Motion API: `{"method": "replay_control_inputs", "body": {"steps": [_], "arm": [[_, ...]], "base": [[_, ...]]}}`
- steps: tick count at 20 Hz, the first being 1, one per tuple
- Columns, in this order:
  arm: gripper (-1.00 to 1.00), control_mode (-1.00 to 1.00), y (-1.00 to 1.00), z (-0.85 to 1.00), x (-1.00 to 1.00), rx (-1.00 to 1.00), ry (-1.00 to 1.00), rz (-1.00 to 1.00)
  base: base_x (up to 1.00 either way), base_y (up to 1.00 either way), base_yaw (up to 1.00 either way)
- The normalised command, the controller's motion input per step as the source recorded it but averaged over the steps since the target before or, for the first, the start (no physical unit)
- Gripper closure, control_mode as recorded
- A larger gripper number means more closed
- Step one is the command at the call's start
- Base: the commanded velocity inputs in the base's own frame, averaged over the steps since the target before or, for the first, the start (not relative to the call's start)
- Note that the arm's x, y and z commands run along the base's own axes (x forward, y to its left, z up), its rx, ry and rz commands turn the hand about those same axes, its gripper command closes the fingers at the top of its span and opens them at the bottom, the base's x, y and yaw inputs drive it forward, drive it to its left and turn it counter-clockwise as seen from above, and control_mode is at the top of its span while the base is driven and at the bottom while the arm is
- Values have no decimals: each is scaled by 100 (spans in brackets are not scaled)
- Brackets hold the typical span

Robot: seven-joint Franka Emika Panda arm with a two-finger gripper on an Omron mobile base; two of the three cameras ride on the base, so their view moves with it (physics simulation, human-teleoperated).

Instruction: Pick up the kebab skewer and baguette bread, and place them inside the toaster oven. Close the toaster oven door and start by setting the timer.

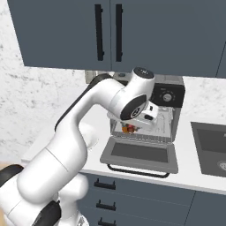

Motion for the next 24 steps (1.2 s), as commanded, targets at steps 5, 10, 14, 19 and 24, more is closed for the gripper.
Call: {"method": "replay_control_inputs", "body": {"steps": [5,10,14,19,24], "arm": [[100,-100,-9,-34,40,0,-1,22],[100,-100,-15,-40,38,0,0,19],[100,-100,-24,-25,15,0,0,11],[100,-100,-10,-12,36,0,0,9],[100,-100,-1,-11,26,0,0,8]], "base": [[0,0,0],[0,0,0],[0,0,0],[0,0,0],[0,0,0]]}}
